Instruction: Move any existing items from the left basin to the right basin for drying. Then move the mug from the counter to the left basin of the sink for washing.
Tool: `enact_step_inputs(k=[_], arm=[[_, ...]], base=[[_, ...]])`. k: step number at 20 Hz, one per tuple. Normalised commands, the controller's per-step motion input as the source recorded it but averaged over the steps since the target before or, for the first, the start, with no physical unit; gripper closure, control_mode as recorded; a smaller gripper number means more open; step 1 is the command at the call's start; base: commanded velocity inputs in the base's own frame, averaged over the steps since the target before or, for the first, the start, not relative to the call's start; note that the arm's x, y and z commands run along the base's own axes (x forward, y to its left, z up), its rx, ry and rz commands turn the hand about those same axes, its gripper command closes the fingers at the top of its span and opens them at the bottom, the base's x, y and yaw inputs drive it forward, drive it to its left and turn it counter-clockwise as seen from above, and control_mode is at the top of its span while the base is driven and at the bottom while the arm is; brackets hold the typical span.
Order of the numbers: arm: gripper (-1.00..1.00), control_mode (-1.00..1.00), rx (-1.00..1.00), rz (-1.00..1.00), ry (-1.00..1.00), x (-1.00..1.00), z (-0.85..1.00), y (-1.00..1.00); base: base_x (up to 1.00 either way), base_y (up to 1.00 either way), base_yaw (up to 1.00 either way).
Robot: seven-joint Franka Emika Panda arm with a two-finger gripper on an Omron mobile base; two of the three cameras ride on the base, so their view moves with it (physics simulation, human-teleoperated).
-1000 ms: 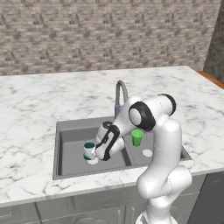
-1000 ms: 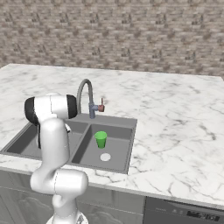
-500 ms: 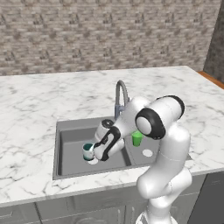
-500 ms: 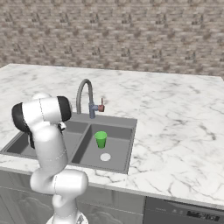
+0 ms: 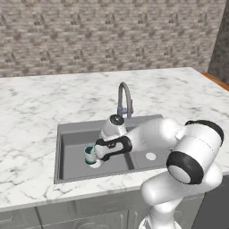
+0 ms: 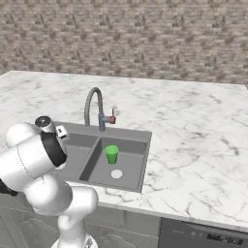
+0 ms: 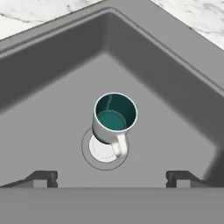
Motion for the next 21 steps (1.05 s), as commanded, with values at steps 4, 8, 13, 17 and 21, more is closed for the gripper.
enact_step_inputs(k=[4, 8, 13, 17, 21], arm=[[-1.00, -1.00, 0.00, -0.07, 0.00, -0.26, 1.00, -0.26], [-1.00, -1.00, 0.00, -0.07, 0.00, -0.31, 1.00, -0.19], [-1.00, -1.00, 0.00, -0.07, 0.01, -0.31, 1.00, -0.11], [-1.00, -1.00, 0.01, -0.04, 0.00, -0.33, 0.59, -0.18], [-1.00, -1.00, 0.00, 0.00, 0.00, -0.12, 0.01, -0.01]], base=[[0.00, 0.00, 0.00], [0.00, 0.00, 0.00], [0.00, 0.00, 0.00], [0.00, 0.00, 0.00], [0.00, 0.00, 0.00]])
